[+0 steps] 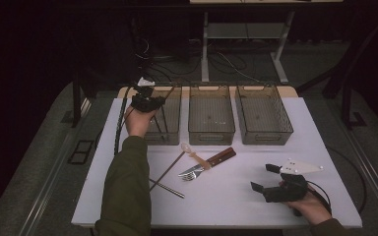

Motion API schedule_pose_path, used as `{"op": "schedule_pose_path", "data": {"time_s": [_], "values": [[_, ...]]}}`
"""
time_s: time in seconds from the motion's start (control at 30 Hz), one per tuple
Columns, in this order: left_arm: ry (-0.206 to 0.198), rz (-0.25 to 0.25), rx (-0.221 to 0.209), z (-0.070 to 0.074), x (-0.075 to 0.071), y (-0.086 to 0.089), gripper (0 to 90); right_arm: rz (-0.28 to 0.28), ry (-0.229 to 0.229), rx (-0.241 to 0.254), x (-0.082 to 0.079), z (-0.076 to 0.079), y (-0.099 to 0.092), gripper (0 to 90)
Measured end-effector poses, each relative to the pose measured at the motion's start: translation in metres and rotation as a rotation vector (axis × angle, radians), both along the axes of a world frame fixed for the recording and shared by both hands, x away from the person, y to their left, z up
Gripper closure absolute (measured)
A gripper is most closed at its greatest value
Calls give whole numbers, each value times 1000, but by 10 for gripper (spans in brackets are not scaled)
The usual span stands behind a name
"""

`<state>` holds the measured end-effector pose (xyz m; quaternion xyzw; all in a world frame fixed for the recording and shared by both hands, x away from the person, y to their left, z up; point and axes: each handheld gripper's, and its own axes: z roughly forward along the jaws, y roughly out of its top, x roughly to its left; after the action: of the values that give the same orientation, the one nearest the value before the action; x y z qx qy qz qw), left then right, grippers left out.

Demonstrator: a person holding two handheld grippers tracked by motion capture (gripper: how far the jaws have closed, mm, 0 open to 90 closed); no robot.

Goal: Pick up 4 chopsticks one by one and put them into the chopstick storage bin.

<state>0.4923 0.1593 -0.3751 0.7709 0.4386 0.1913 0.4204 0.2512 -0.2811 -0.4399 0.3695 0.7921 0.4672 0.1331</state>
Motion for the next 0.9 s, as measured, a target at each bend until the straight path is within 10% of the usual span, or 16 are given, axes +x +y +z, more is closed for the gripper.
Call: {"op": "schedule_pose_path", "data": {"time_s": [0.5,0.9], "values": [[-2,-25,14,7,-9,-2,587,-6,0,-2,1,-1,-1,111],[9,-108,-29,23,-54,-4,408,-8,3,-8,1,-1,1,111]]}}
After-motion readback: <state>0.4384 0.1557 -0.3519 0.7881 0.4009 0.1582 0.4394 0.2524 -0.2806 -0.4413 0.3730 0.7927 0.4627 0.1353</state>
